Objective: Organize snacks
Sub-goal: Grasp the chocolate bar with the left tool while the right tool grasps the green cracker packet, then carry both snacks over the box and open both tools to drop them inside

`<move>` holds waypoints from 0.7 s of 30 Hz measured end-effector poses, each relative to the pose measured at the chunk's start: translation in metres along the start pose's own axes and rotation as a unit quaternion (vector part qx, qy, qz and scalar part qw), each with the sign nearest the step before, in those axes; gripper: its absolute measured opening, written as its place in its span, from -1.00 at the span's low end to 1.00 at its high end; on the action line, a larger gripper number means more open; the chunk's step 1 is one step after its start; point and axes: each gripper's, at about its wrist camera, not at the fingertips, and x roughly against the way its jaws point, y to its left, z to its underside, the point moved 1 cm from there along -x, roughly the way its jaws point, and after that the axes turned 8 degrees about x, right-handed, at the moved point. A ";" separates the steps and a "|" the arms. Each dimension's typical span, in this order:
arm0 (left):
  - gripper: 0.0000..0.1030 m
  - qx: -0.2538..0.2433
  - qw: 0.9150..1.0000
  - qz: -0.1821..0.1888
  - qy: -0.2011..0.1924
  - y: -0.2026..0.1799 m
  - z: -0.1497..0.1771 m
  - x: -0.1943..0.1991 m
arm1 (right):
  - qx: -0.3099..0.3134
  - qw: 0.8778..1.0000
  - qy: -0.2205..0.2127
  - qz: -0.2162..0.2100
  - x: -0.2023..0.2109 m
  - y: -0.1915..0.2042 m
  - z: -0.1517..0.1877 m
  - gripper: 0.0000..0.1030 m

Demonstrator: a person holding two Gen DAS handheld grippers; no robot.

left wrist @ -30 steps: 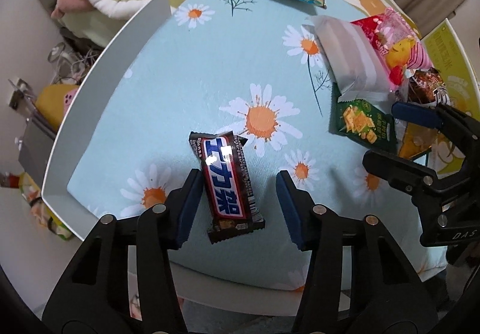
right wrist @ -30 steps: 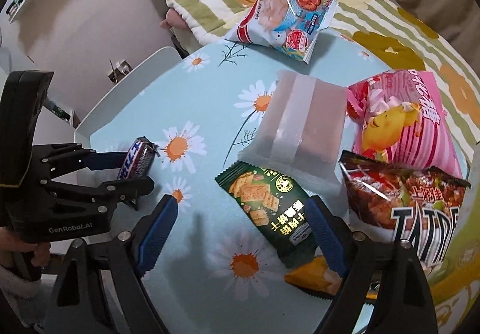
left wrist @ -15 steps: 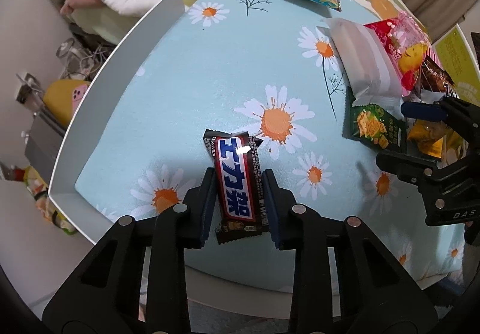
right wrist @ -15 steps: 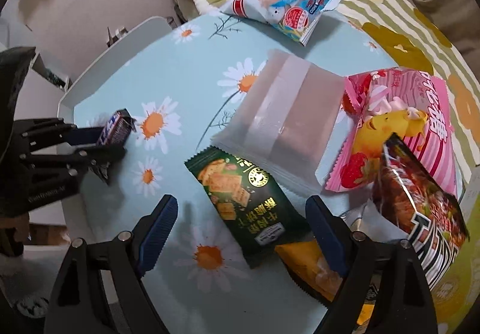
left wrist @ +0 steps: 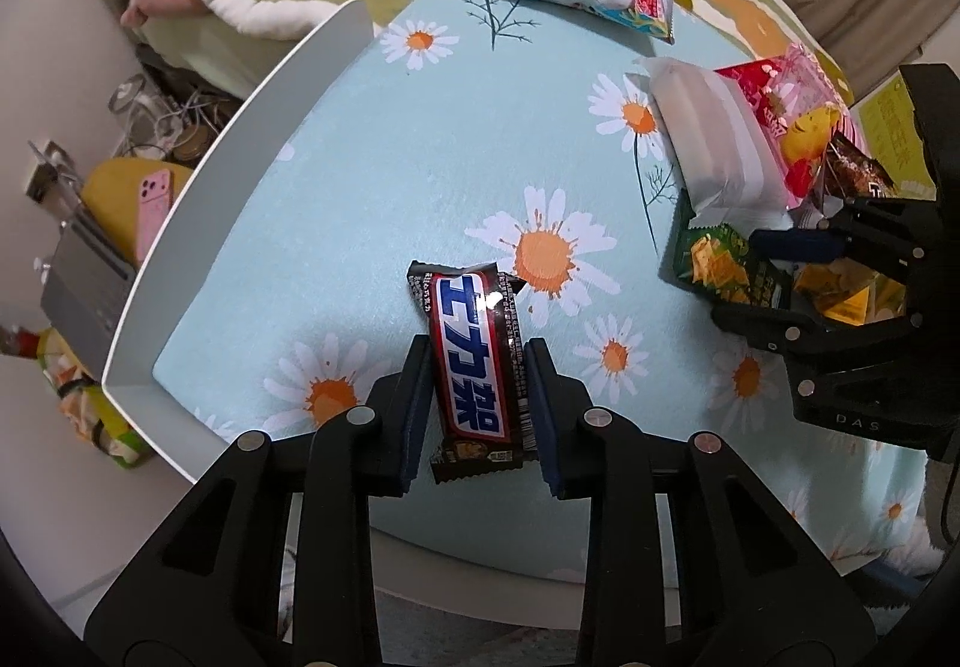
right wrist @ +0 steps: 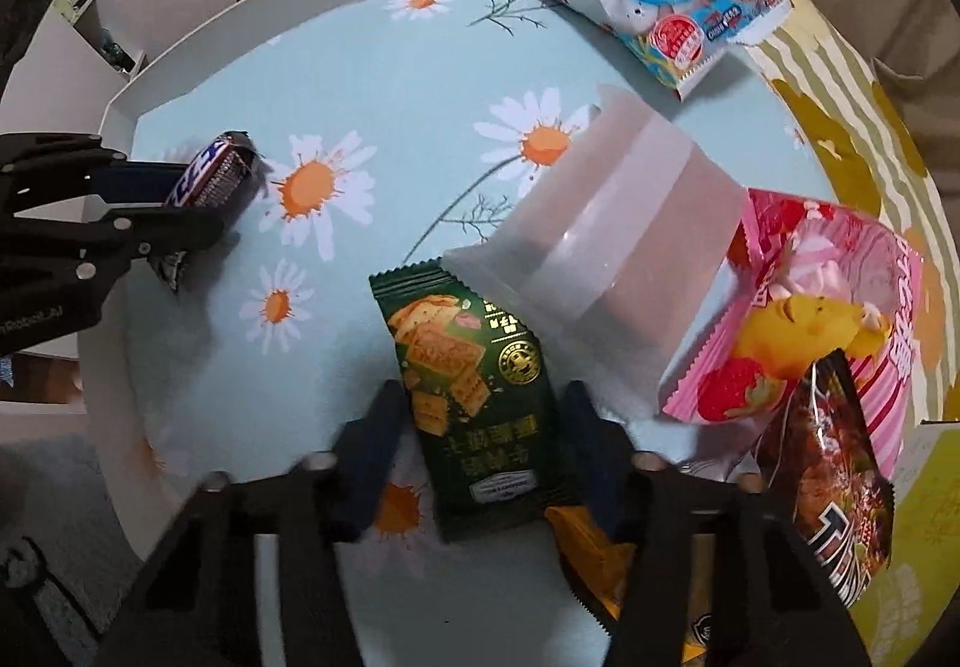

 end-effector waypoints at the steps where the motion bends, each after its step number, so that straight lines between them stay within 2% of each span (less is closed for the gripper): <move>1: -0.47 0.001 1.000 0.000 0.000 0.000 0.000 0.000 | -0.002 1.000 -0.001 0.003 0.000 0.002 0.000 -0.14; 13: -0.47 -0.001 1.000 0.004 -0.009 0.005 -0.003 0.017 | -0.045 0.997 -0.049 -0.035 0.018 0.038 -0.001 -0.17; 21: -0.47 -0.038 0.998 0.030 -0.047 -0.004 -0.020 0.062 | -0.120 0.987 -0.107 -0.027 0.072 0.028 -0.003 -0.17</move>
